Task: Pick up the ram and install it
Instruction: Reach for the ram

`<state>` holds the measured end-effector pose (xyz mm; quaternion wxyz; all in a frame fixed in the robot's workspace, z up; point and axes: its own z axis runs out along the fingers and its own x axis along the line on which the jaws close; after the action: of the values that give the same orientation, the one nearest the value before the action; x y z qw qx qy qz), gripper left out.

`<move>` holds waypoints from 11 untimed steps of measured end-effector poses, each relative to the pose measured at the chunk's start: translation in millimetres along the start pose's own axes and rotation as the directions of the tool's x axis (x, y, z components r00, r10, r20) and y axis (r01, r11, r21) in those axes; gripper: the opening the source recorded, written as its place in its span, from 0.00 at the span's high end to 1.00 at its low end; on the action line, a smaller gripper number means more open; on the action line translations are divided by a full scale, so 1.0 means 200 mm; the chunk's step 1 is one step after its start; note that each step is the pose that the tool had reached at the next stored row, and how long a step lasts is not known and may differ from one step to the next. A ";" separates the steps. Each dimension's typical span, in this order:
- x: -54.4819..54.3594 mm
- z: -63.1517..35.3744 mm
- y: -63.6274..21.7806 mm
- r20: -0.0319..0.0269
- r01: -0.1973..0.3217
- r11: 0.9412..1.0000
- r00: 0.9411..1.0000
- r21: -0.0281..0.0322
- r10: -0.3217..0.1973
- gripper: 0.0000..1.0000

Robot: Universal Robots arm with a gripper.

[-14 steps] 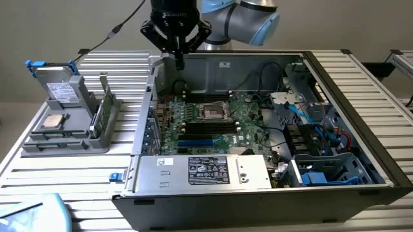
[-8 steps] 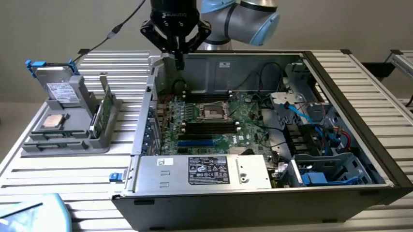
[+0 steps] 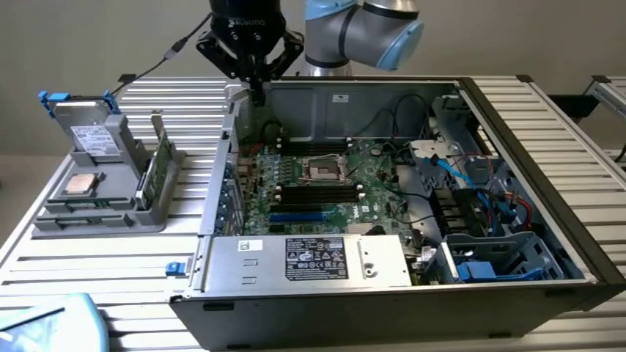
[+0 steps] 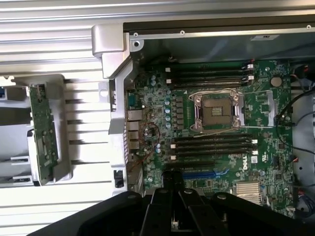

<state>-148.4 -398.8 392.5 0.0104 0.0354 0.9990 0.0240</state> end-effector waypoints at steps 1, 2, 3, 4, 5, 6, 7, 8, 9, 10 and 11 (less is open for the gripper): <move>0.02 0.000 -0.001 0.000 0.000 1.000 1.000 0.000 0.000 0.90; 0.05 -0.001 -0.003 0.000 0.000 1.000 1.000 0.000 0.000 0.90; 0.07 -0.001 -0.005 0.000 0.000 1.000 1.000 0.000 0.000 0.90; 0.09 -0.001 -0.006 0.000 0.000 1.000 1.000 0.000 0.000 0.90; 0.11 -0.002 -0.008 0.000 0.000 1.000 1.000 0.000 0.000 0.90; 0.14 -0.002 -0.010 0.000 0.000 1.000 1.000 0.000 0.000 0.90; 0.16 -0.002 -0.011 0.000 0.000 1.000 1.000 0.000 0.000 0.90; 0.18 -0.003 -0.013 0.000 0.000 1.000 1.000 0.000 0.000 0.90; 0.21 -0.003 -0.014 0.000 0.000 1.000 1.000 0.000 0.000 0.90; 0.23 -0.003 -0.016 0.000 0.000 1.000 1.000 0.000 0.000 0.90; 0.25 -0.004 -0.018 0.000 0.000 1.000 1.000 0.000 0.000 0.90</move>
<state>-198.7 -398.8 392.1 0.0103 0.0354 0.9990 0.0240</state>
